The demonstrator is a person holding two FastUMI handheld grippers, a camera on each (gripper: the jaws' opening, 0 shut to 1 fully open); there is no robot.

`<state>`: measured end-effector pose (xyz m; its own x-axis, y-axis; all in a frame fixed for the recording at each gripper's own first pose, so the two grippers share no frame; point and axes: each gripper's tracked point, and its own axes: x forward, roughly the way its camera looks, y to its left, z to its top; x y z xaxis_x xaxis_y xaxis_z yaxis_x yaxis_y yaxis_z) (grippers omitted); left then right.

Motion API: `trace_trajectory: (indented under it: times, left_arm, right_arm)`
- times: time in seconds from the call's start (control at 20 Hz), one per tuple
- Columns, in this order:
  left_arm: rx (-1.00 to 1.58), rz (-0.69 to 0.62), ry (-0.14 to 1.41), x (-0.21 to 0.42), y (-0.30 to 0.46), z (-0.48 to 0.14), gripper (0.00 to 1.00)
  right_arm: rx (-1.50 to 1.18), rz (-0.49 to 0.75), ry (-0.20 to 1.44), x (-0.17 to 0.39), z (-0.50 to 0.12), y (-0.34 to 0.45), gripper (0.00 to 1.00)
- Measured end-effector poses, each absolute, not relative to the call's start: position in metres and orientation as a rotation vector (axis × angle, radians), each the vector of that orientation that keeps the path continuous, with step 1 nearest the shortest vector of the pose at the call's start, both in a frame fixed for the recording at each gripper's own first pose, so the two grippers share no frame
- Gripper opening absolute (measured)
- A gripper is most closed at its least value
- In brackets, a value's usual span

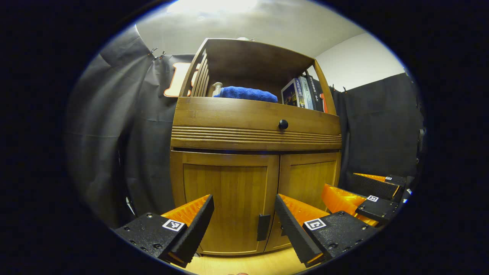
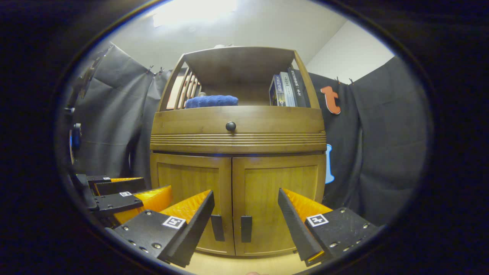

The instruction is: Open the right door of the double-door shoe cabinet with the right hand, and open the left door with the left hand.

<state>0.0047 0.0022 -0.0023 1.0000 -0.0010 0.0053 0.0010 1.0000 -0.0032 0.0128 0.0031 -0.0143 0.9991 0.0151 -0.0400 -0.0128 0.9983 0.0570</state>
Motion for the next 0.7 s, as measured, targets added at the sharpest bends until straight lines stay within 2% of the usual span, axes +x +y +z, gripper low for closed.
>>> trace_trajectory:
  times: [0.3,0.55,0.65,0.7]
  left_arm:
    - [-0.011,0.017,0.000,0.003,0.012,-0.006,0.97]
    - [-0.007,0.045,0.014,0.000,0.024,-0.007,0.97]
    - [-0.010,0.059,0.022,-0.001,0.033,-0.010,0.98]
    - [-0.009,0.067,0.025,-0.001,0.038,-0.011,0.98]
  right_arm:
    - [0.046,0.001,0.085,0.028,-0.040,0.000,0.96]
    - [0.035,-0.011,0.181,0.053,-0.087,0.006,0.97]
    - [0.027,-0.013,0.213,0.067,-0.104,0.009,0.80]
    - [0.023,-0.012,0.232,0.073,-0.111,0.011,0.76]
